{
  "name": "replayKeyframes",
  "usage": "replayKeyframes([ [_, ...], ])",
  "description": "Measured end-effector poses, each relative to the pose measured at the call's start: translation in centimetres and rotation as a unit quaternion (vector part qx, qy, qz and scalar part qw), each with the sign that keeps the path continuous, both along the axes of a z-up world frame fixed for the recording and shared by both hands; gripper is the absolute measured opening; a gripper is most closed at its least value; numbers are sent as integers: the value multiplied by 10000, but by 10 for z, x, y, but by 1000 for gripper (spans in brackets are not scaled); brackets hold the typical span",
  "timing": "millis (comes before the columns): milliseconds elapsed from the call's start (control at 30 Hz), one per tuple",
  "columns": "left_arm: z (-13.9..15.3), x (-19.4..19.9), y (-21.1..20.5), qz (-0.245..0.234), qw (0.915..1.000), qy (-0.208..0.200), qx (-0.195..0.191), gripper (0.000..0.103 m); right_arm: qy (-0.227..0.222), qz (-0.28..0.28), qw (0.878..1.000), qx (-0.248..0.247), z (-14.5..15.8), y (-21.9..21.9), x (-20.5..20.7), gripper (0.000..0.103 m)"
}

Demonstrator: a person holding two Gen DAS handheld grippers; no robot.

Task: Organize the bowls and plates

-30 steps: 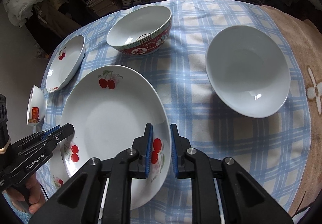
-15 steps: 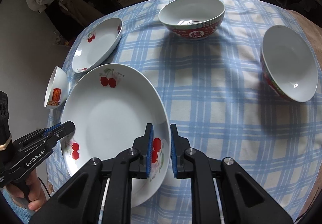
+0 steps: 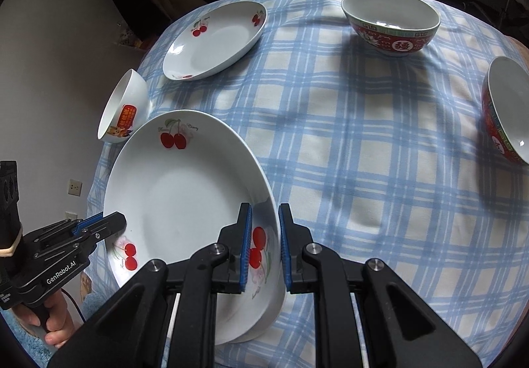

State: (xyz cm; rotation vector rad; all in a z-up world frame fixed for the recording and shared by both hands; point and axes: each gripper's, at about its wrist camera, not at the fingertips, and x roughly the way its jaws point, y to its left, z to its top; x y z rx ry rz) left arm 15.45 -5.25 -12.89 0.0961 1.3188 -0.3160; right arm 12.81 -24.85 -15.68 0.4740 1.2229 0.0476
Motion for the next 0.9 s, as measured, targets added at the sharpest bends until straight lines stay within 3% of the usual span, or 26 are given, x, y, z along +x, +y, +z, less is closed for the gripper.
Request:
replayKeyframes([
  [400,-21,-25,23,151,9996,179,-134,13,211,352,9987,-299,-9,21,-10,17],
  [900,-39,-26,18,104,9995,298,-76,14,391,401,9972,-492,-24,27,-5,18],
])
